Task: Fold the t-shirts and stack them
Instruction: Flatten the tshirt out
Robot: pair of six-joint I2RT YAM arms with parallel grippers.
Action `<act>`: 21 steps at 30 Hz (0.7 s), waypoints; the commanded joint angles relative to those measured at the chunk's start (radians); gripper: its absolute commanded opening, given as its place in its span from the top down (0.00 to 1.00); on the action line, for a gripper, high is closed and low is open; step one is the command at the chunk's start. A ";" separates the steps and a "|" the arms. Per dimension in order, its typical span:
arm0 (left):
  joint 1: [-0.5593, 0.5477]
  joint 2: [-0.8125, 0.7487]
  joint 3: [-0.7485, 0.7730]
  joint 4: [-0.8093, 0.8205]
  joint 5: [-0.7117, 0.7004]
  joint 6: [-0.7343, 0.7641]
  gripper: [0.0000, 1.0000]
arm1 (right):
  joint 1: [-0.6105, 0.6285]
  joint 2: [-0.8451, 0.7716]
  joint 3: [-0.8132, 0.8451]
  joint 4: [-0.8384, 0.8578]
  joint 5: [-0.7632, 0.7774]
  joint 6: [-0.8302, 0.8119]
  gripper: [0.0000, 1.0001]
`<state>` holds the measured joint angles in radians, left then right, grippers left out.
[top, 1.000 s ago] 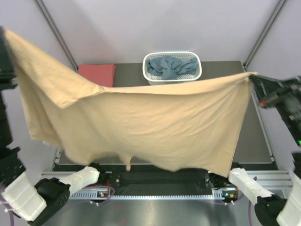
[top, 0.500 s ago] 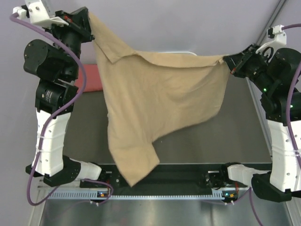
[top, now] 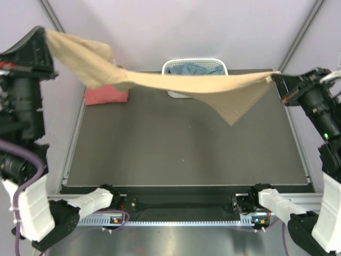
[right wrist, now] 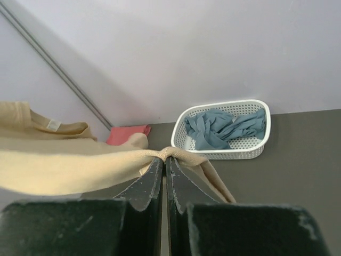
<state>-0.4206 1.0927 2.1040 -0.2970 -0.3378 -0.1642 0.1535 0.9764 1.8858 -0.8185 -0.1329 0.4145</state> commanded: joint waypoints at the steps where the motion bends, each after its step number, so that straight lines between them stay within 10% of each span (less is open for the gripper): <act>1: -0.001 -0.077 -0.015 0.030 0.009 -0.023 1.00 | -0.012 -0.082 0.027 -0.045 0.022 0.000 1.00; 8: -0.029 -0.172 -0.001 0.035 0.031 -0.046 1.00 | -0.012 -0.154 0.095 -0.183 0.035 0.061 1.00; 21: -0.052 0.055 -0.305 0.071 0.017 -0.046 1.00 | -0.011 -0.038 -0.276 -0.039 0.102 0.101 1.00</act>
<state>-0.4679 1.0286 1.9213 -0.2329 -0.3271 -0.2146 0.1535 0.8612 1.6817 -0.9421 -0.1005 0.5095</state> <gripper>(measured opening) 0.011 0.010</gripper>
